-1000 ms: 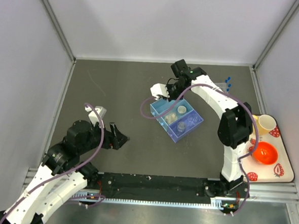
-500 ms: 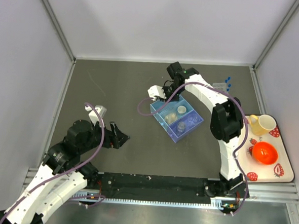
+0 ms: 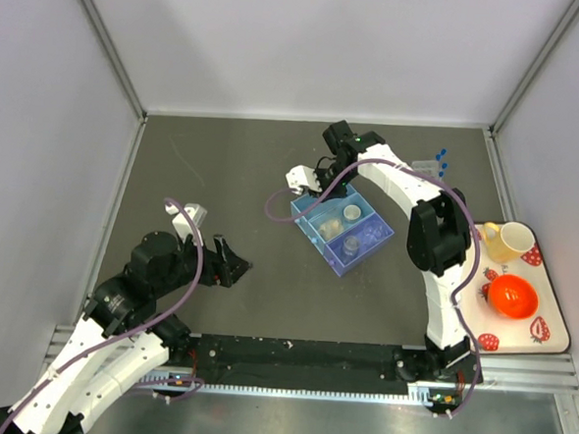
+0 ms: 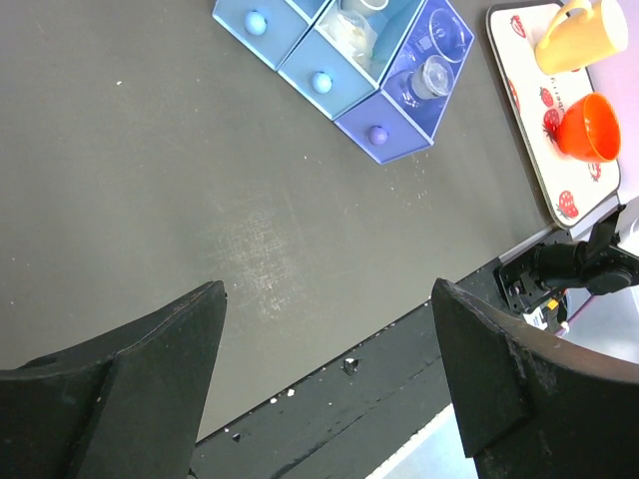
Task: Organize the chemistry lab equipment
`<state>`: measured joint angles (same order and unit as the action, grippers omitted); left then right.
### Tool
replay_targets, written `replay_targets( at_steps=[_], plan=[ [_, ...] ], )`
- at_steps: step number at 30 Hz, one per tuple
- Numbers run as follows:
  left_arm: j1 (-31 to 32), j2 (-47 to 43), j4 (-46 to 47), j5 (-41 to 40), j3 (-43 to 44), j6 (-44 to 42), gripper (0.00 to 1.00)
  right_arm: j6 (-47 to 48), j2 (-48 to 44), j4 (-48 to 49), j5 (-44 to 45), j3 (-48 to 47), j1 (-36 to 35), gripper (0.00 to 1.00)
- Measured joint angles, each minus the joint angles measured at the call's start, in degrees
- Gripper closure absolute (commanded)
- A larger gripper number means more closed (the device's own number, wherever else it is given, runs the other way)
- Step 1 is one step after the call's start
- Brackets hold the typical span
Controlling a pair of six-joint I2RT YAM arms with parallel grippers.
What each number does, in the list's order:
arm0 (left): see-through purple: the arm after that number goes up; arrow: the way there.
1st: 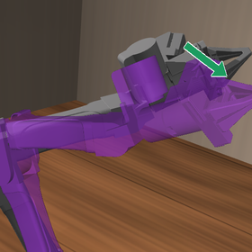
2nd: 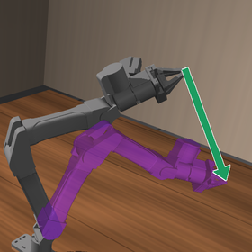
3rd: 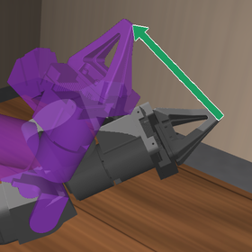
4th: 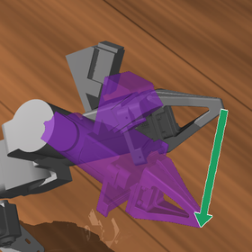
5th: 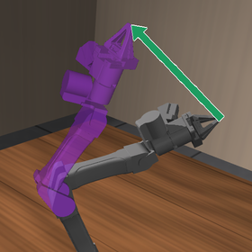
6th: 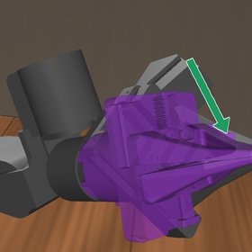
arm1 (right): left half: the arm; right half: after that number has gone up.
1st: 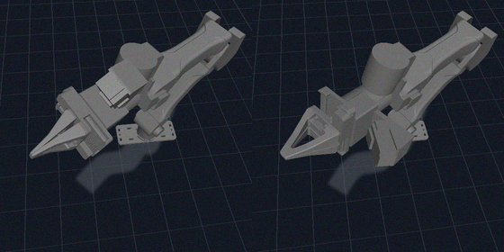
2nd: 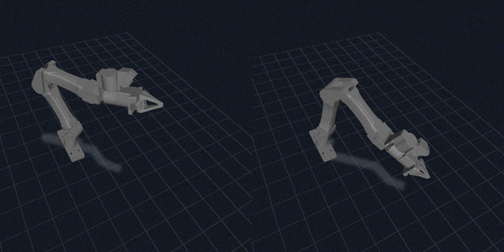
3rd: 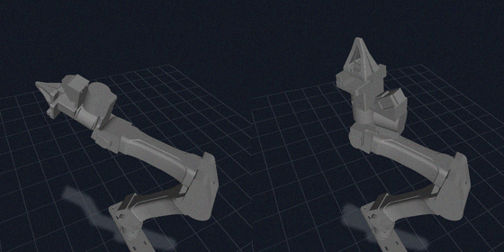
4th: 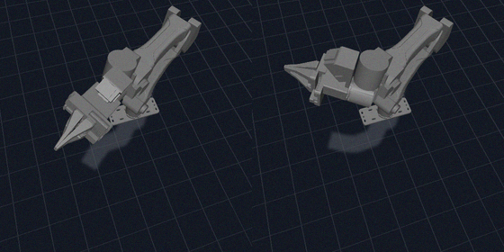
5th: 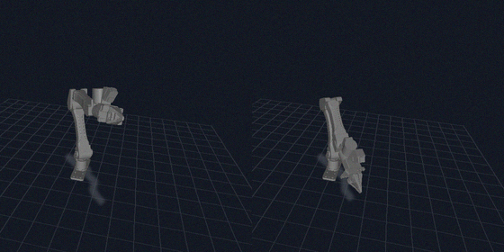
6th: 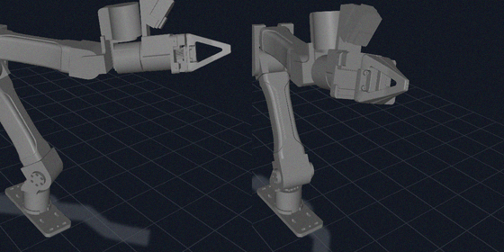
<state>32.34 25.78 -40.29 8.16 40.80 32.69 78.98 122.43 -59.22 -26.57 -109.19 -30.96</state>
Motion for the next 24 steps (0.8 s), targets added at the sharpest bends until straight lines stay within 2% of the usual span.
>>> replay_targets(
  at_steps=[9, 19, 24],
  plan=[
    [0.0, 1.0, 0.0, 0.0, 0.0, -0.3, 0.11, -1.1, 0.1, -0.2, -0.5, 0.0, 0.0, 0.98],
    [0.0, 1.0, 0.0, 0.0, 0.0, -0.3, 0.11, -1.3, 0.1, -0.2, -0.6, 0.1, 0.0, 0.85],
    [0.0, 1.1, 0.0, 0.0, 0.0, -0.5, 0.11, -1.3, 0.1, -0.2, -0.7, 0.7, 0.0, 0.85]
  ],
)
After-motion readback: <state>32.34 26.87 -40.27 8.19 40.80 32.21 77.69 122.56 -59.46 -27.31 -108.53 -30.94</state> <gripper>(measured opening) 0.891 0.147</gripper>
